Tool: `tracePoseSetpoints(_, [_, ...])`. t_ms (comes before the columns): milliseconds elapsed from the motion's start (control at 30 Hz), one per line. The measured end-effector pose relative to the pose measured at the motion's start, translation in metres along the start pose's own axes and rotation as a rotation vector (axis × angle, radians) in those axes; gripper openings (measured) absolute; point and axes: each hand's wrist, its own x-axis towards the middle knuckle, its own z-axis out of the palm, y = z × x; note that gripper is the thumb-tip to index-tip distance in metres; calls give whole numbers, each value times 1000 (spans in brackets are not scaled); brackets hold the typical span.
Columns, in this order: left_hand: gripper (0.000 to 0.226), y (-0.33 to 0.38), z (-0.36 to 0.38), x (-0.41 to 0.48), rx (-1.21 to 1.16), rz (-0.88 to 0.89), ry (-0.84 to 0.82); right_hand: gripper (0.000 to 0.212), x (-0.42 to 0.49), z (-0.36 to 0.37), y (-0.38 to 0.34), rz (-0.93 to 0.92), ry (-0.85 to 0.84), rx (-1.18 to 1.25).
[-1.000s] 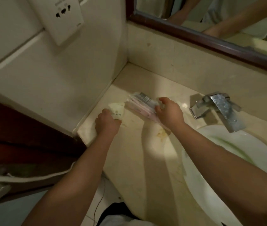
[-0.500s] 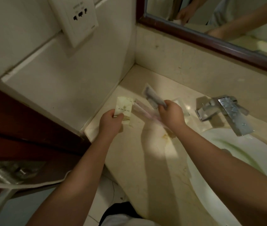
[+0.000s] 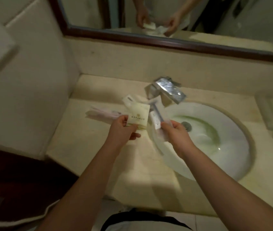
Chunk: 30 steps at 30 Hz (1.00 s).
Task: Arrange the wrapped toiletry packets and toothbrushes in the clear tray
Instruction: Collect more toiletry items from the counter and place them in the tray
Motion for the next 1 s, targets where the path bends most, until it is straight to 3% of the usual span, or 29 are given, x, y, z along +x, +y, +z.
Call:
tracePoseSetpoints(267, [13,-15,149,-51,113,79,-117,17,-82,-158,77,71,260,151])
tracePoseSetpoints(433, [11,-33,262,-105,37,-18,-289,16,-132,-266,116,56,381,234])
tracePoseSetpoints(600, [26,-56,369,-158,-39,-166,-436,19,-176,-364,159,92,495,242])
tracePoseSetpoints(767, [40,-60,448,-172,-38,-184,-476,20,-193,-426,175,71,560,218])
tracePoseSetpoints(1000, [28,-58,542,-148,4,-220,-500,17,-163,-497,183,139,599,234])
